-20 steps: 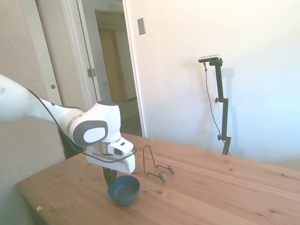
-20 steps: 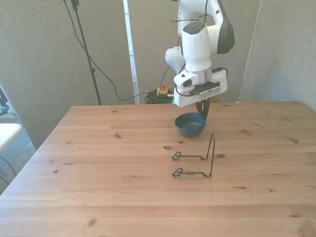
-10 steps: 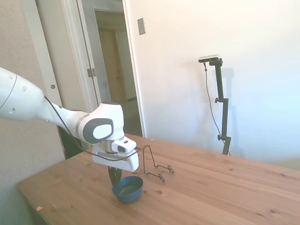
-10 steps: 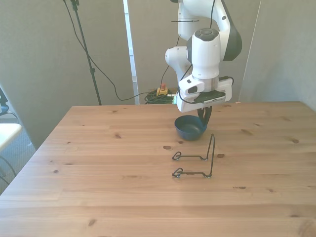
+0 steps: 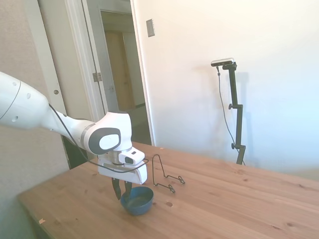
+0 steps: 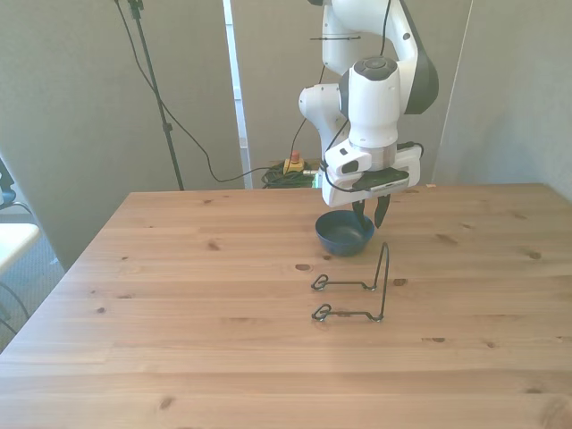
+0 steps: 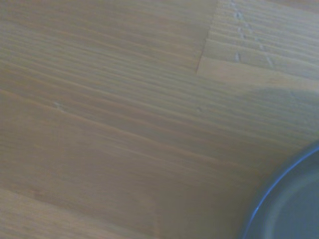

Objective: Unload the bowl

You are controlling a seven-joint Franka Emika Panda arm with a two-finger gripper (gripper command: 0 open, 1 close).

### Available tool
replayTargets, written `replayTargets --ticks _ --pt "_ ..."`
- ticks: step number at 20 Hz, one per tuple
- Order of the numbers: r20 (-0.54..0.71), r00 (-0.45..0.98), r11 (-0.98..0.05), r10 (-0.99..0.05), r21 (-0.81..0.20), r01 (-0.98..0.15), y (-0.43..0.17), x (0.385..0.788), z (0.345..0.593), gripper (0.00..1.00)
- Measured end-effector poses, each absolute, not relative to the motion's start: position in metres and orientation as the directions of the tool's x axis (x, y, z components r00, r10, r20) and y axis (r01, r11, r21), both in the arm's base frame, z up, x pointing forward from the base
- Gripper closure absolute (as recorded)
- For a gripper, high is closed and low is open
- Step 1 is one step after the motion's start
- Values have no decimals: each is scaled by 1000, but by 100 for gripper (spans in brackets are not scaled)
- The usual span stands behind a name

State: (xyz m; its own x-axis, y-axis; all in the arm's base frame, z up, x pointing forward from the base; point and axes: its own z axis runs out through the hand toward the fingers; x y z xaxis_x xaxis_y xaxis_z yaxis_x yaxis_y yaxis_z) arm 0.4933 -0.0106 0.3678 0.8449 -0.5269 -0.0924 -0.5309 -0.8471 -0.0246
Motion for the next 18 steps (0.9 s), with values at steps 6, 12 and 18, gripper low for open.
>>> replayTargets --ticks 6,12,18 --pt "-71 845 -845 -530 -37 -533 -11 493 378 0" --pt "23 819 -817 -573 -93 -569 -7 486 418 0" --pt "87 747 -749 -660 -154 -644 -6 474 459 0"
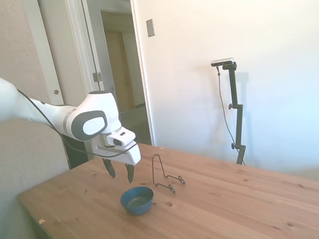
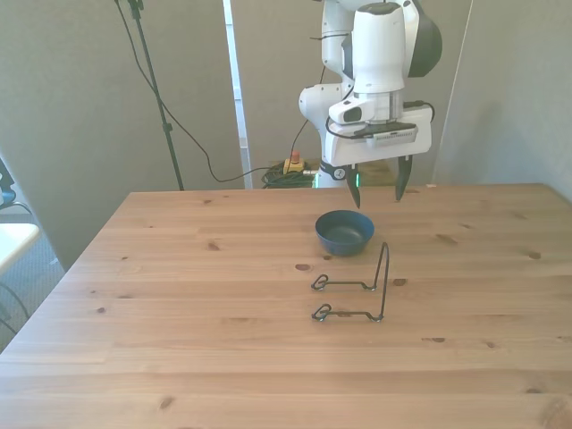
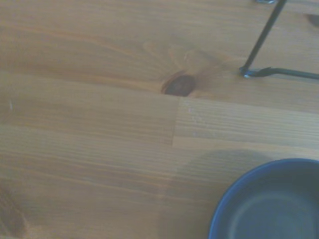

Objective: Unload the bowl

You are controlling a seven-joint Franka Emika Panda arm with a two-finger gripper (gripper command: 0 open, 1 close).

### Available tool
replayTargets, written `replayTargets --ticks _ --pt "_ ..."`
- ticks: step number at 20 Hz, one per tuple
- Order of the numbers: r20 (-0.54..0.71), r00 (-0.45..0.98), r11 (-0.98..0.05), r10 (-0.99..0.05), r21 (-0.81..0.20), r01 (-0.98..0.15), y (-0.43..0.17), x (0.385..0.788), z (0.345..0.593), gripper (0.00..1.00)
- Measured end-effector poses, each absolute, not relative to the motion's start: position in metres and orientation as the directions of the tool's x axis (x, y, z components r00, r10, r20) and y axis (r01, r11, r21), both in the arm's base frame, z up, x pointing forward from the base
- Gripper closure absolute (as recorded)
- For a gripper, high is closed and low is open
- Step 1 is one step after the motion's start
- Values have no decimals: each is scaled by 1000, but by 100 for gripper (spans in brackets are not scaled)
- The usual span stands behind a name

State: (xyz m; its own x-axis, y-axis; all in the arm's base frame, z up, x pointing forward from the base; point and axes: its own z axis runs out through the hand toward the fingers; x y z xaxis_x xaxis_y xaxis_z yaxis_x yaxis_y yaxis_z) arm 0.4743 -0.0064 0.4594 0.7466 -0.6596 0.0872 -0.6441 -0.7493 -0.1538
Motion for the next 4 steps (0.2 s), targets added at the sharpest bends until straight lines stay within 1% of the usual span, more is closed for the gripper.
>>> replayTargets --ticks 4 --pt "108 713 -718 -693 -186 -670 -15 467 480 0"
